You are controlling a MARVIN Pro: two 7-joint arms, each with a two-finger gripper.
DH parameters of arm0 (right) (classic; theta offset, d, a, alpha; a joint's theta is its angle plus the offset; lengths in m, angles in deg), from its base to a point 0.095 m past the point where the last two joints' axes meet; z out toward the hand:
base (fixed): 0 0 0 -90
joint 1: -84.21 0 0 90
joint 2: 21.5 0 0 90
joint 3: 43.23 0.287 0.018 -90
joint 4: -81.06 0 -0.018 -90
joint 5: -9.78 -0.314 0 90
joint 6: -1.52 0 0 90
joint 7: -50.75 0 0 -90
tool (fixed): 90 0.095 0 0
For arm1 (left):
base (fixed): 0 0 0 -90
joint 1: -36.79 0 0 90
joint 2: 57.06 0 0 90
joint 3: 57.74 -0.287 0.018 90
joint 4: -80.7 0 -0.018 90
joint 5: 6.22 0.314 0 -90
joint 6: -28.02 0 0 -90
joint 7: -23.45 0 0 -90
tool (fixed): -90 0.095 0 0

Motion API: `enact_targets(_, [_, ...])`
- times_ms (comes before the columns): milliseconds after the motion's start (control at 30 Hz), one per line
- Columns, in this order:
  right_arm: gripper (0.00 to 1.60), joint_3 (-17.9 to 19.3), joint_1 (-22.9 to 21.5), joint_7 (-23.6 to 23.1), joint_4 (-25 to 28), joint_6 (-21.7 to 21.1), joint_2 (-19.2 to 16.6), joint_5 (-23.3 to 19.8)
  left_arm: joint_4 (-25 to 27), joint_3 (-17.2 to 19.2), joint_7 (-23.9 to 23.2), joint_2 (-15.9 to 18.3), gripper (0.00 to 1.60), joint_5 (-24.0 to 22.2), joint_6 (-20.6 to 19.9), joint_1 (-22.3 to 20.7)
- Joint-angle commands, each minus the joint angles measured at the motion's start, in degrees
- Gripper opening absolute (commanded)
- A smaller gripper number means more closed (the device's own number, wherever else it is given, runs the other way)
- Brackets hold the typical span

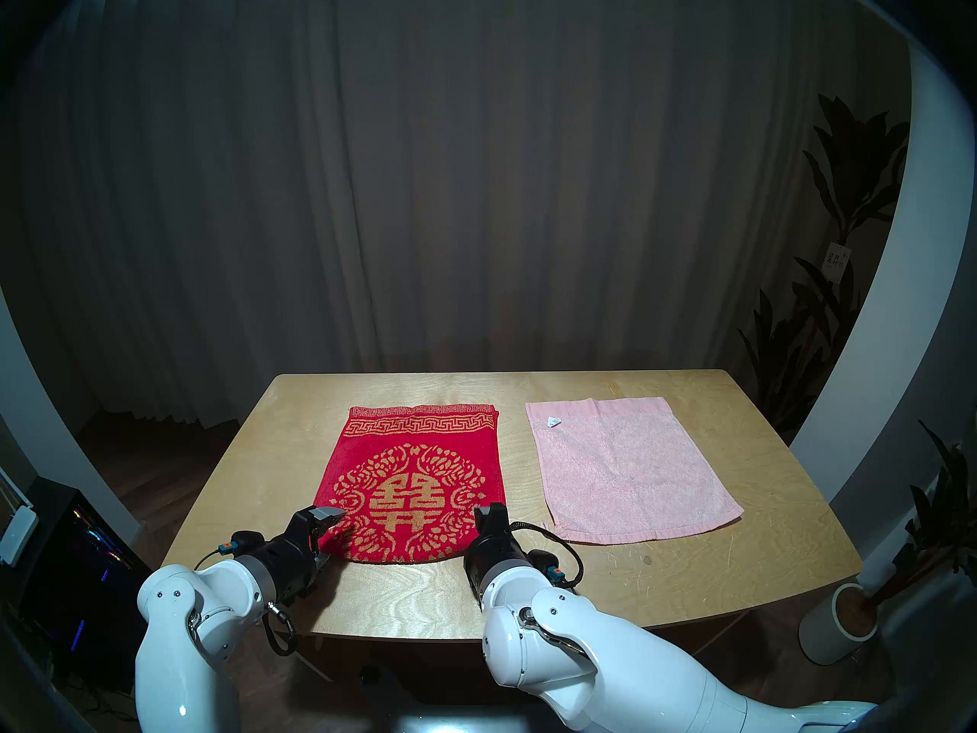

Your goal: Fold each towel twice and stack them on table

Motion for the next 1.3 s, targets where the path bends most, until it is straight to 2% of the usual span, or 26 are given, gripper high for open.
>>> enact_targets(0, [0.38, -4.98, -4.57, -1.42, -2.45, 7.10, -1.18, -4.27, -2.75, 0.00, 2.95, 0.74, 0.73, -0.54, -0.77, -0.29])
enact_targets(33, [0.38, -5.27, -4.62, -1.86, -2.41, 7.42, -1.28, -4.61, -2.76, 0.02, 3.23, 0.71, 0.73, -0.71, -0.84, -0.36])
enact_targets(67, [0.00, -6.34, -5.47, -2.35, -2.28, 8.64, -1.81, -5.54, -2.83, 0.12, 3.41, 0.57, 0.58, -1.12, -0.93, -0.44])
enact_targets(100, [0.00, -6.54, -5.40, -2.81, -2.12, 9.07, -1.85, -5.75, -2.81, 0.13, 3.58, 0.50, 0.35, -1.26, -0.99, -0.45])
enact_targets(133, [0.00, -7.10, -5.76, -3.32, -1.69, 9.44, -2.28, -6.54, -2.56, -0.13, 3.91, 0.71, 0.29, -1.00, -1.24, -0.40])
enact_targets(167, [0.00, -7.58, -6.10, -3.71, -1.21, 9.44, -2.74, -7.30, -2.36, -0.17, 4.06, 0.57, 0.06, -1.19, -1.27, -0.34])
enact_targets(200, [0.00, -8.03, -6.32, -4.04, -0.50, 9.44, -3.24, -7.79, -2.10, -0.13, 4.33, 0.38, 0.00, -1.66, -1.38, -0.30])
enact_targets(467, [0.00, -10.43, -7.52, -5.55, 5.30, 9.44, -8.00, -11.17, 1.04, -0.47, 5.97, 0.03, 0.00, -3.21, -1.74, 0.27])
enact_targets(700, [0.00, -10.18, -6.46, -5.06, 10.31, 9.44, -12.38, -12.34, 5.13, 0.22, 7.43, -0.44, 0.00, -5.66, -3.00, 2.13])
enact_targets(767, [0.00, -9.98, -6.19, -4.70, 12.39, 9.44, -14.21, -13.15, 5.98, 0.91, 7.45, -1.07, 0.00, -8.11, -3.77, 2.67])
enact_targets(1033, [0.00, -6.52, -3.37, -4.68, 18.31, 9.44, -18.07, -13.99, 10.17, 0.08, 9.30, 0.02, 0.00, -12.95, -7.86, 2.54])
enact_targets(1267, [0.00, -0.40, -2.14, -1.33, 22.76, 9.44, -20.37, -19.32, 10.46, -0.96, 12.10, 0.84, 0.00, -17.44, -8.37, -0.13])
